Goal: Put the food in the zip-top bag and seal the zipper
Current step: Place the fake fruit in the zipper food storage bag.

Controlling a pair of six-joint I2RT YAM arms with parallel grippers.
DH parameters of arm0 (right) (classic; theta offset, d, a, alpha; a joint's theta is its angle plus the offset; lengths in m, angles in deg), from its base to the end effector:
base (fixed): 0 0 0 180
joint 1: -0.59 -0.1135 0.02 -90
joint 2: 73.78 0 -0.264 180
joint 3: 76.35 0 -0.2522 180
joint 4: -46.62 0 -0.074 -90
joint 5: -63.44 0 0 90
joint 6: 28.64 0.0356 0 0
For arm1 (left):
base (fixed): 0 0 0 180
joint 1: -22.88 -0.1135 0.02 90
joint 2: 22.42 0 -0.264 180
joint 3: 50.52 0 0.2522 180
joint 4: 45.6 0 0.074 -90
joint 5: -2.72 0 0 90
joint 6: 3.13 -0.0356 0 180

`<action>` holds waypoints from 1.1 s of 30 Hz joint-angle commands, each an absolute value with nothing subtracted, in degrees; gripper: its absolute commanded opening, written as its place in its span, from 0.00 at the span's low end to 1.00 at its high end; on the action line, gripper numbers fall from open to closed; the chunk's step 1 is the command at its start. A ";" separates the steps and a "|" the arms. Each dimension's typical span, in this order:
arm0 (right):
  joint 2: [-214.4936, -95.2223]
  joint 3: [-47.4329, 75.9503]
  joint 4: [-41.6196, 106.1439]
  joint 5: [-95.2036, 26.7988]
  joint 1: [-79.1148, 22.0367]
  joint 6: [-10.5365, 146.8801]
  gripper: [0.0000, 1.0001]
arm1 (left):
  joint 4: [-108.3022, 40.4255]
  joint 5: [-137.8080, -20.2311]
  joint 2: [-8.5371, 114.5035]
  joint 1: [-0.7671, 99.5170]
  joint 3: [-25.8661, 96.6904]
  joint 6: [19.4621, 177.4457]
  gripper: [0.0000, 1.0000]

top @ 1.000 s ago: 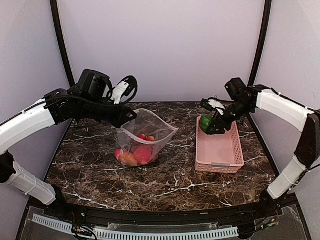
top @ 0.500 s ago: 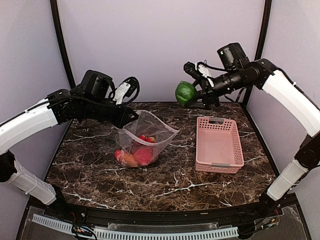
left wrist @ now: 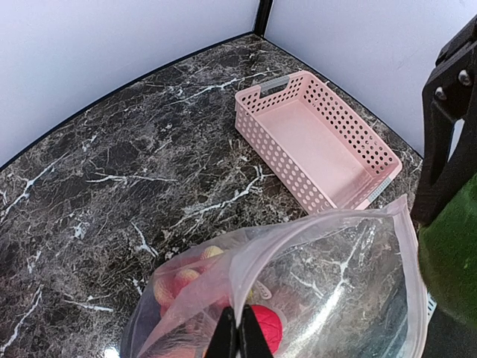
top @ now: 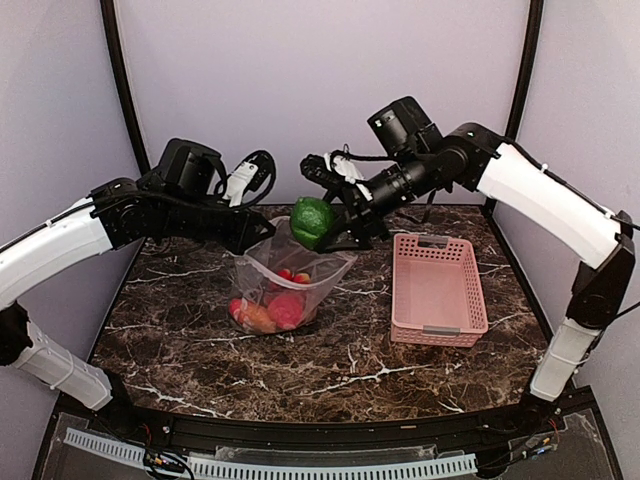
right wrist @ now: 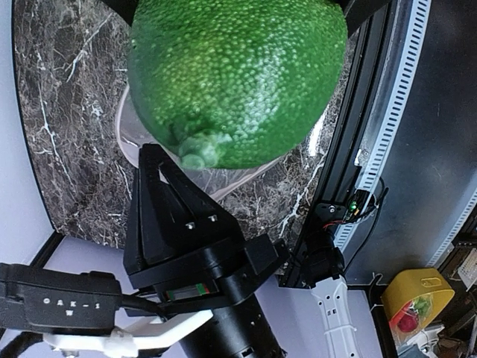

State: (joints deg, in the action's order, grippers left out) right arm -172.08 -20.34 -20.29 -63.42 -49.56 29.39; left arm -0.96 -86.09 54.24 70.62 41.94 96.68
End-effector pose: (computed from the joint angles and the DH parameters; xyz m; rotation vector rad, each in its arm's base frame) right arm 0.2159 0.2920 0.4165 -1.7323 1.4716 0.9005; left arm 0.1997 -0.2209 0.3862 0.7068 2.0164 -0.6272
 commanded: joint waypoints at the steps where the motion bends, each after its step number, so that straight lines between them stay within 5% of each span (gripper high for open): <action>1: -174.11 -22.72 -19.20 -61.05 -51.29 30.03 0.57 | -2.62 -86.44 51.62 70.42 40.85 97.41 0.01; 9: -175.64 -22.50 -18.48 -58.82 -51.60 30.30 0.58 | -2.63 -86.64 51.09 70.42 40.31 97.33 0.01; 21: -176.50 -24.90 -20.98 -56.66 -52.26 29.75 0.80 | -3.12 -86.64 50.98 70.42 39.82 97.24 0.01; 33: -175.72 -21.96 -24.89 -56.23 -57.27 25.07 0.66 | -3.88 -86.67 50.75 70.40 39.38 97.10 0.01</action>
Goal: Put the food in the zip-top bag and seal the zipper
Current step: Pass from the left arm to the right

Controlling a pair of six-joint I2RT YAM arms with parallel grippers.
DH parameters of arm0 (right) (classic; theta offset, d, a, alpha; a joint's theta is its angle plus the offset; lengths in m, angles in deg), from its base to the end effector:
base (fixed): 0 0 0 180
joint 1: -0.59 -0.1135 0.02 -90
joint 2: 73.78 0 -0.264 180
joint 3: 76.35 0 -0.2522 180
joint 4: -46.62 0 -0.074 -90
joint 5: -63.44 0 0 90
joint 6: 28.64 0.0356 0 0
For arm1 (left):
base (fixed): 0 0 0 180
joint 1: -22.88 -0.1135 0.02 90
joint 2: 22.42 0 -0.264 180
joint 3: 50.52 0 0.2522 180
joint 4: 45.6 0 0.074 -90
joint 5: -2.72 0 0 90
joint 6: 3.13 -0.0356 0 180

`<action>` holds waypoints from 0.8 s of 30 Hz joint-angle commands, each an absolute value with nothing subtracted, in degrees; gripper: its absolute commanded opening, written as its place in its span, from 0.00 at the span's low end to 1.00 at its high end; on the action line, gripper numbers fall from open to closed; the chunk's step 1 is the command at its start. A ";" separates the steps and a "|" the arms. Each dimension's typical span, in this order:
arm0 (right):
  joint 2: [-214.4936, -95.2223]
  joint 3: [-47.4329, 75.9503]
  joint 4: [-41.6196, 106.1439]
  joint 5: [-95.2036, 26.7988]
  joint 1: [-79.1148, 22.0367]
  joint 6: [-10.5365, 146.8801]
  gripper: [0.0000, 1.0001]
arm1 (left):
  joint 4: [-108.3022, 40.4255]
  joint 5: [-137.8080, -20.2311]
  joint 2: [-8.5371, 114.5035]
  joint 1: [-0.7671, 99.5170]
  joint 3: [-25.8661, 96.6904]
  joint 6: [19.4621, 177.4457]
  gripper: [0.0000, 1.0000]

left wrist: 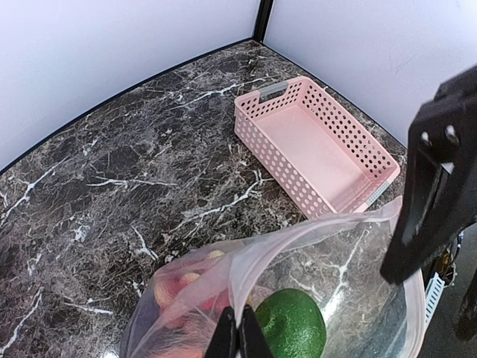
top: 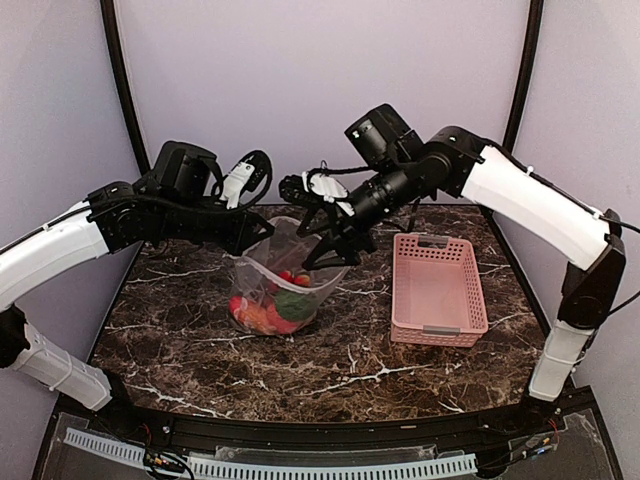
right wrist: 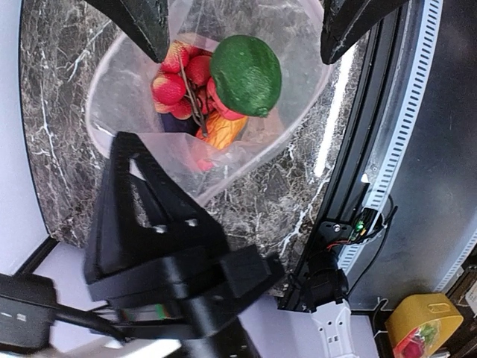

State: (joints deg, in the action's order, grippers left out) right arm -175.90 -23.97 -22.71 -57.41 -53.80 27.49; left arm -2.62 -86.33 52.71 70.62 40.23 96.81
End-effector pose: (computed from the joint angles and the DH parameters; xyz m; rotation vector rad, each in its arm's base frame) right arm 0.2055 0.3183 0.4078 -1.8122 1.4760 0.8065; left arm 0.1962 -0.2169 0.3862 0.6937 1.9931 -0.6347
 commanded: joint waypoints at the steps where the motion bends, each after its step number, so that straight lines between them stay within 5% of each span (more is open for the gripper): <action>1: -175.66 -21.58 -25.11 -55.33 -58.07 24.66 0.66 | -3.93 -86.67 50.72 70.41 39.32 97.08 0.01; 15: -182.06 -24.74 -26.21 -44.66 -61.86 29.32 0.58 | -4.44 -88.59 49.51 70.42 38.41 97.14 0.01; 22: -183.41 -29.02 -25.50 -44.38 -62.08 31.21 0.24 | -4.68 -89.39 48.25 70.37 37.96 96.96 0.01; 24: -182.79 -29.69 -24.91 -43.96 -62.08 30.93 0.08 | -4.72 -90.20 47.47 70.40 37.87 96.79 0.13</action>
State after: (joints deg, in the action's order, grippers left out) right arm -183.86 -26.35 -26.47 -44.87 -61.63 30.51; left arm -3.48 -88.54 50.48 70.62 38.79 96.85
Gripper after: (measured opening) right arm 0.180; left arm 0.033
